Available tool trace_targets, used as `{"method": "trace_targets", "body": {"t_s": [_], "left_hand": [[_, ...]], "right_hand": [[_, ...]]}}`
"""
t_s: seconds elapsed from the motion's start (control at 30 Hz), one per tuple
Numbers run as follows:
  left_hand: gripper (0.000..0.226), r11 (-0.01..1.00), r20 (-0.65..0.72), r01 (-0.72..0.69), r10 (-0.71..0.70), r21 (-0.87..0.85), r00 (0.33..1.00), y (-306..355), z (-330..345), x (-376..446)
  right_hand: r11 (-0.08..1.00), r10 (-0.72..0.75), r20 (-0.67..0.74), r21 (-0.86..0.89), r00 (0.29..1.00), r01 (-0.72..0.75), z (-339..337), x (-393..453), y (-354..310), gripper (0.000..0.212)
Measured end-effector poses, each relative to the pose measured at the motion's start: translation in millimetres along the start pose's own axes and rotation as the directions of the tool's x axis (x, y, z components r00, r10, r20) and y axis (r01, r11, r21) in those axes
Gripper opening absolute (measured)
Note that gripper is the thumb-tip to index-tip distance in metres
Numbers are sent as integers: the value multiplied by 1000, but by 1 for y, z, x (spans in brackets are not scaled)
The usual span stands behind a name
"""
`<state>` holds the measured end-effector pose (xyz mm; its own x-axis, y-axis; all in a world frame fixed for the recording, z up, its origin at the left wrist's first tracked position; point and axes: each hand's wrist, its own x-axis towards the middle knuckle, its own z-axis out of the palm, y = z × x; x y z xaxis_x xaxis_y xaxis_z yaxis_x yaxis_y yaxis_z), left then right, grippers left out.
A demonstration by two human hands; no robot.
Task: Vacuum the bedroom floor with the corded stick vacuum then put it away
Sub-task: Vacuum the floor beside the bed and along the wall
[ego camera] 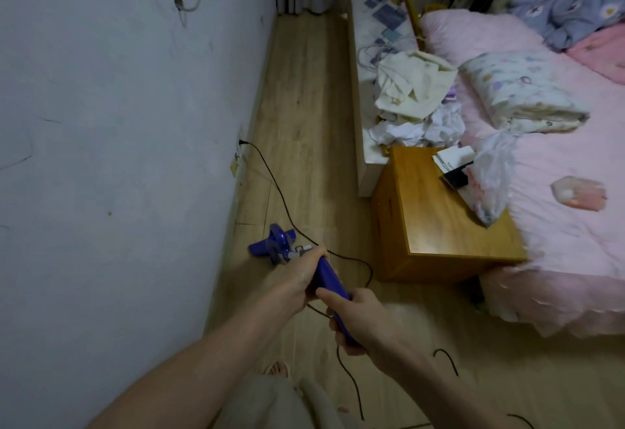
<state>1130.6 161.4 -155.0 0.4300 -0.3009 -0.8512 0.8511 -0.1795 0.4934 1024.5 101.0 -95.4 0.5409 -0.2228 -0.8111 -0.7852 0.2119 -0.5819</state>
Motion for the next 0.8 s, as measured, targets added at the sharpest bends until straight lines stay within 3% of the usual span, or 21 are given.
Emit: {"method": "trace_targets", "body": {"t_s": [0.13, 0.37, 0.63, 0.8], "left_hand": [[24, 998, -26, -49, 47, -42, 999, -26, 21, -15], [15, 983, -11, -173, 174, 54, 985, -50, 58, -32], [19, 943, 69, -289, 281, 163, 957, -16, 84, -19], [14, 943, 140, -277, 254, 184, 957, 21, 97, 17]], "right_hand": [[999, -42, -4, -6, 999, 42, -20, -17, 24, 28], [984, -175, 33, -27, 984, 176, -57, -38, 57, 27], [954, -300, -27, 19, 954, 300, -74, -31, 40, 23], [951, -305, -102, 26, 947, 309, -82, 3, 10, 18]]}}
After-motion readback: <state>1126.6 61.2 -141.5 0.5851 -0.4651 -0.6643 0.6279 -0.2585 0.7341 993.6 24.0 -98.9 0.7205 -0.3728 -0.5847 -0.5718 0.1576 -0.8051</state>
